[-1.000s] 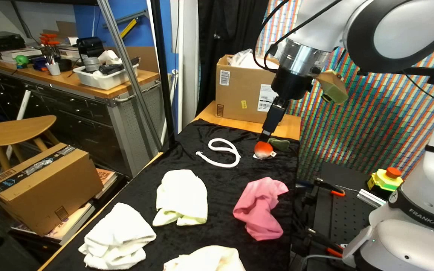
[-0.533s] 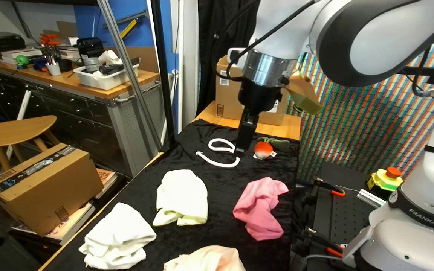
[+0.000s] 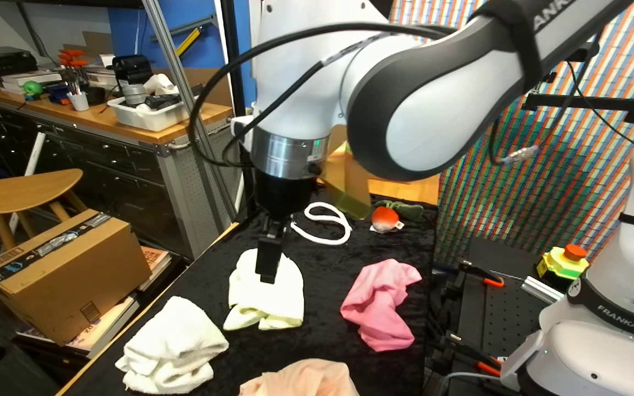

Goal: Pick up all the clothes and plush toy, then put them in one place

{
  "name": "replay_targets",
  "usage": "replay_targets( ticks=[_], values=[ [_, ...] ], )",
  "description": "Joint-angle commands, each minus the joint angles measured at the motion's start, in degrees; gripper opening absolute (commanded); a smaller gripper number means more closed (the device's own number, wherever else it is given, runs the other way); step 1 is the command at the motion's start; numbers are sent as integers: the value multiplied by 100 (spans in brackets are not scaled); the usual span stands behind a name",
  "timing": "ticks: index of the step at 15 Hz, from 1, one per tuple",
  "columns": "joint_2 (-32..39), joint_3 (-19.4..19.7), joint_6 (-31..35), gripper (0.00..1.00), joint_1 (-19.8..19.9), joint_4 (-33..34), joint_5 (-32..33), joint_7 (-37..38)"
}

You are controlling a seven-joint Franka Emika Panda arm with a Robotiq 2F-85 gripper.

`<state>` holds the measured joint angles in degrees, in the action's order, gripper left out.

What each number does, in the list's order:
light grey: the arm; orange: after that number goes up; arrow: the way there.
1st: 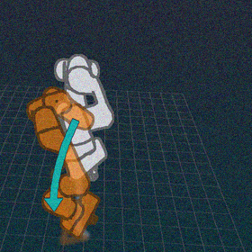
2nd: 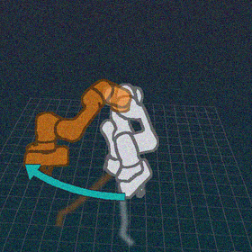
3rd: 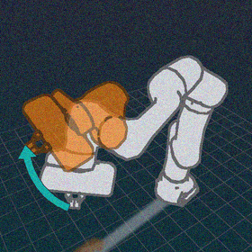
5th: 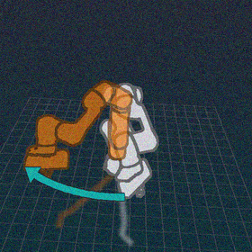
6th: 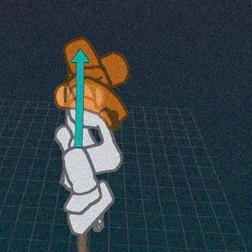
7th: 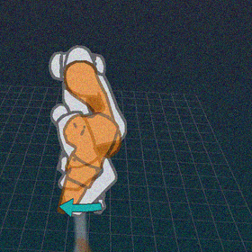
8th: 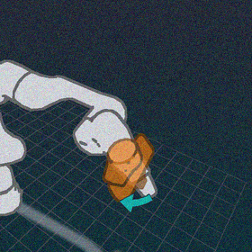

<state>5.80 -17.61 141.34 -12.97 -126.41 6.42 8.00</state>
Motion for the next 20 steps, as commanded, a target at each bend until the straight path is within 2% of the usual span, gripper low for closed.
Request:
replay_targets(
  ticks=[1,6,9,12,16,20],
  values=[
    [1231,141,-11,100,-338,1228,364,128],
    [2575,472,67,100,-877,2543,699,80],
    [3219,611,33,100,-1130,3266,618,51],
    [3848,878,55,100,-1408,3997,563,379],
    [4447,1053,-65,100,-1547,4756,312,869],
    [4819,1218,-249,100,-1659,5218,168,1251]
  ],
)
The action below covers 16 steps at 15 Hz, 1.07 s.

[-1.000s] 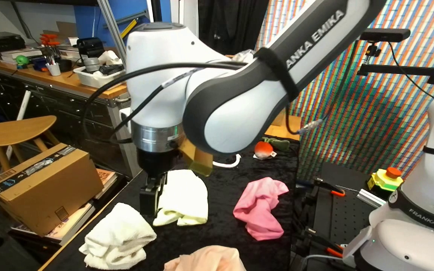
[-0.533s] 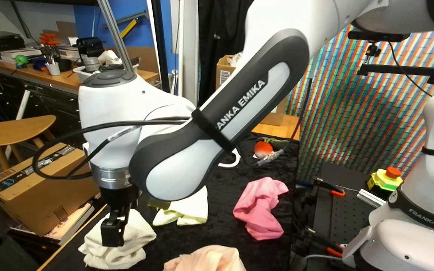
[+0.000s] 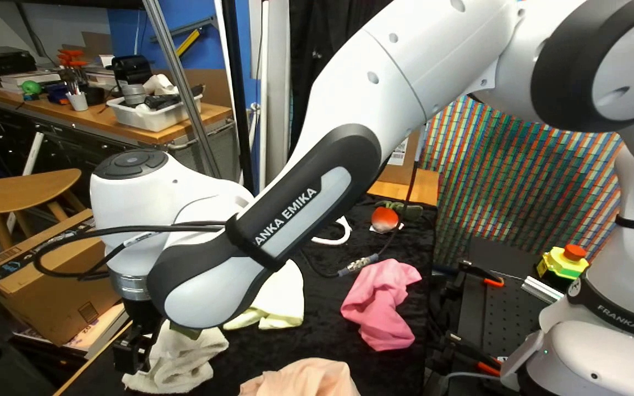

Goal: Pick up all the clothes and plush toy, then put them in one place

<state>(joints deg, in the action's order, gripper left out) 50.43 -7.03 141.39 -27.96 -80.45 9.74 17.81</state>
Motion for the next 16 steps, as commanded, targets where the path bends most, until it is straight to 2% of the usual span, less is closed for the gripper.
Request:
replay_targets(
  ticks=[1,9,10,11,16],
  values=[
    [424,221,-270,100,-205,698,-138,364],
    [860,478,-929,100,-419,1241,-35,634],
    [904,476,-972,83,-420,1302,-38,626],
    [909,477,-981,72,-424,1318,-34,620],
    [909,473,-988,33,-416,1407,-34,600]
  ],
)
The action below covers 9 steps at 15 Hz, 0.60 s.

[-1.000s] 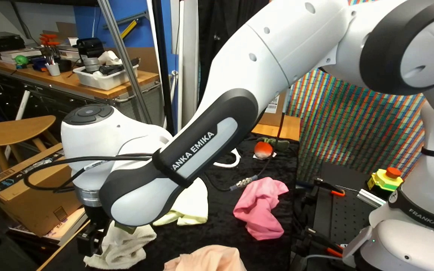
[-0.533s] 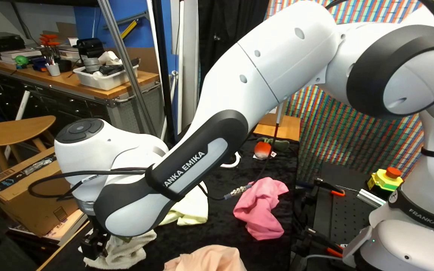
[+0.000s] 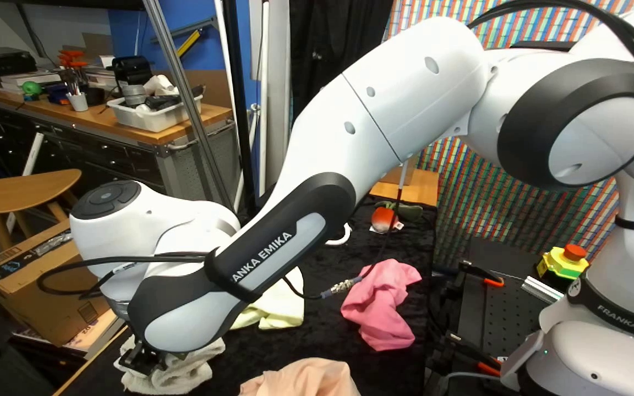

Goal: Pick up all the clothes and plush toy, then put them in one place

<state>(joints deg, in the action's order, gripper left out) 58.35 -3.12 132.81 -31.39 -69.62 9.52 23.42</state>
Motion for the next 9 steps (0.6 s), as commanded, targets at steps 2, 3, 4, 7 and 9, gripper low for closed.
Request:
replay_targets(
  ticks=[2,3,4,7,9],
  values=[
    [104,91,-131,19,-73,338,-2,33],
    [108,118,-139,11,-82,347,22,44],
    [74,106,-123,8,-59,291,78,67],
    [-145,274,32,2,-123,35,280,158],
    [-443,429,290,6,-189,-285,478,283]
  ],
)
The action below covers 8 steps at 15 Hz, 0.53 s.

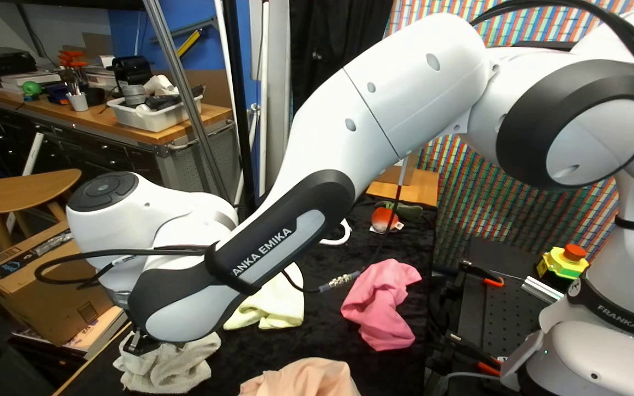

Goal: Pick up all the clothes and plush toy, then put them in one place

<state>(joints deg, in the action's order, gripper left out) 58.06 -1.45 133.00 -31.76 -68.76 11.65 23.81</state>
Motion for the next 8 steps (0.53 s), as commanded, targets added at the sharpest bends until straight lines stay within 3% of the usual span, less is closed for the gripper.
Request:
replay_targets(
  ticks=[1,8],
  values=[
    [-658,387,510,6,-209,-641,413,376],
    [-2311,1357,1992,5,-575,-2455,1277,1636]
  ],
)
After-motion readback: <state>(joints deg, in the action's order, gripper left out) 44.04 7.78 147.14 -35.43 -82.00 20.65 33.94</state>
